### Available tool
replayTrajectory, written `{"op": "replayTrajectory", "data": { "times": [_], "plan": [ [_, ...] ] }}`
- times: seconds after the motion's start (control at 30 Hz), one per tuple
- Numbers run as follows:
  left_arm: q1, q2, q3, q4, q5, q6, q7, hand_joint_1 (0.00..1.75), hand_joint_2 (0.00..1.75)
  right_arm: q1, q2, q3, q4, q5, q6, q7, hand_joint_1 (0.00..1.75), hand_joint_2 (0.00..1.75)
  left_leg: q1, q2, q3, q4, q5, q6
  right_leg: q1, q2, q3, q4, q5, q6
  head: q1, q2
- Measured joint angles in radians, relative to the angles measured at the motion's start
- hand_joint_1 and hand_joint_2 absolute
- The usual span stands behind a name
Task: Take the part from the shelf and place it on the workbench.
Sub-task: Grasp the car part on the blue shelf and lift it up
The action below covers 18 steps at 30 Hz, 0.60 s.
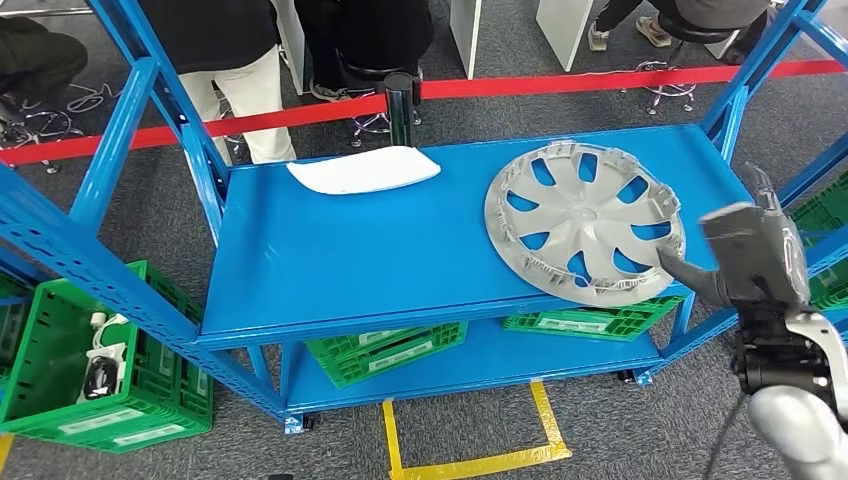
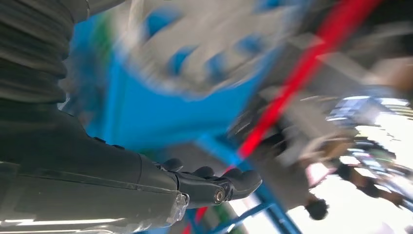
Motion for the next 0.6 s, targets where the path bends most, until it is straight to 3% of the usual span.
{"op": "replayTrajectory", "data": {
  "times": [0.1, 0.2, 0.6],
  "plan": [
    [0.0, 0.0, -0.007, 0.0, -0.017, -0.01, 0.01, 0.0, 0.0, 0.022, -0.061, -0.042, 0.085, 0.135, 0.201, 0.059, 0.0, 1.75, 0.0, -0.004, 0.001, 0.0, 0.0, 0.0, 0.0, -0.002, 0.002, -0.003, 0.0, 0.0, 0.0, 0.0],
    [0.0, 0.001, -0.017, 0.0, -0.026, -0.016, 0.021, 0.0, 0.0, 0.039, -0.087, -0.087, 0.155, 0.203, 0.305, 0.068, 0.0, 1.75, 0.0, -0.005, 0.001, 0.0, 0.0, 0.0, 0.0, -0.003, 0.004, -0.005, 0.0, 0.0, 0.0, 0.0],
    [-0.001, 0.008, -0.045, 0.0, -0.049, -0.04, 0.078, 0.0, 0.0, 0.053, -0.129, -0.132, 0.27, 0.239, 0.409, 0.068, 0.0, 1.75, 0.0, -0.001, 0.0, 0.0, 0.0, 0.001, 0.0, -0.003, 0.006, -0.007, 0.001, 0.002, 0.001, 0.0]
  ]
}}
